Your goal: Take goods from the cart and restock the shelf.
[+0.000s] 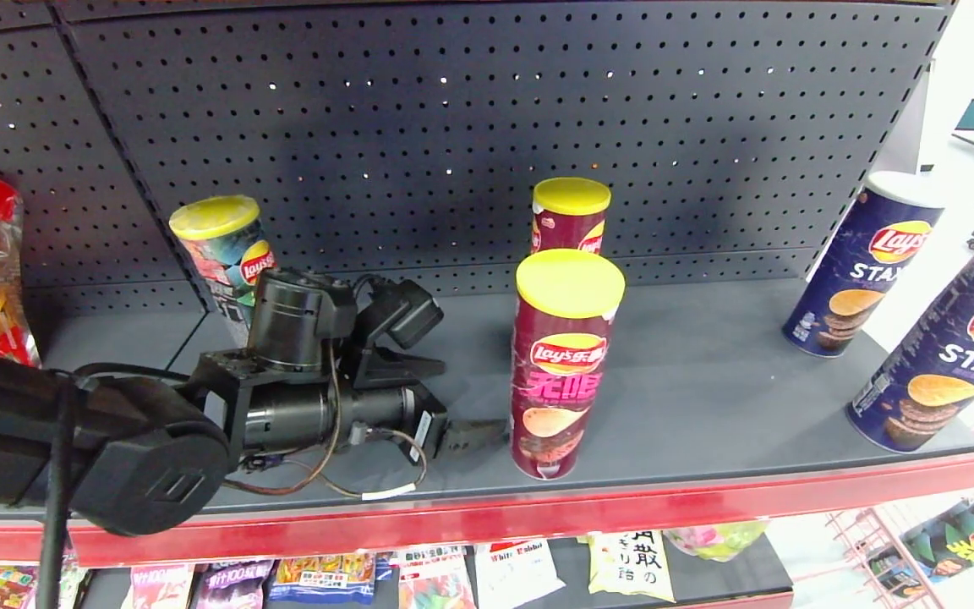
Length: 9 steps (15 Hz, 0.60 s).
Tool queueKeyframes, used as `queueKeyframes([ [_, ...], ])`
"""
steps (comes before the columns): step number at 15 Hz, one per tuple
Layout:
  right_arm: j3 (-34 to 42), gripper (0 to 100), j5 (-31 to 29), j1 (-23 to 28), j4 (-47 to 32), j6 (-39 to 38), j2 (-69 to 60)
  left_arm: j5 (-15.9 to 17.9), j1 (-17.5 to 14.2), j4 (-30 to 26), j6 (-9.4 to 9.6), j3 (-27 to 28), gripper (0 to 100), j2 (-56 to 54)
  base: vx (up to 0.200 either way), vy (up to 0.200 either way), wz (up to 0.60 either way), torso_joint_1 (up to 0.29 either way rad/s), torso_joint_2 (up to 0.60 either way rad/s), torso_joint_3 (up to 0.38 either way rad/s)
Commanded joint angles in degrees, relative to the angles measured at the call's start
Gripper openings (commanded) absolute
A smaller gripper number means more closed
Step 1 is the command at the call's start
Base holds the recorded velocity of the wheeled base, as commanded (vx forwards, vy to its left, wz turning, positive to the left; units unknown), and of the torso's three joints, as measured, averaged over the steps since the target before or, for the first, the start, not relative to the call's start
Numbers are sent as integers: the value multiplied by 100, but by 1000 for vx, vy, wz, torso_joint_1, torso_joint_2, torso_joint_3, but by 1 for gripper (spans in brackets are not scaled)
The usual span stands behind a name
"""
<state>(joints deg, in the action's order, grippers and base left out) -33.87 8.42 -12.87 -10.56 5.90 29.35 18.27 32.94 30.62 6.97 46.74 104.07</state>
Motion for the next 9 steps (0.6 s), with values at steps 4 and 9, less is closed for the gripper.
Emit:
queueKeyframes([
  [4, 3, 100, 1, -5, -8, -1, 35, 1, 46, 5, -3, 55, 100, 87, 0, 0, 0, 0, 0, 0],
  [9, 3, 100, 1, -5, 1, -10, 26, 10, 116, 5, -3, 222, 100, 184, 0, 0, 0, 0, 0, 0],
])
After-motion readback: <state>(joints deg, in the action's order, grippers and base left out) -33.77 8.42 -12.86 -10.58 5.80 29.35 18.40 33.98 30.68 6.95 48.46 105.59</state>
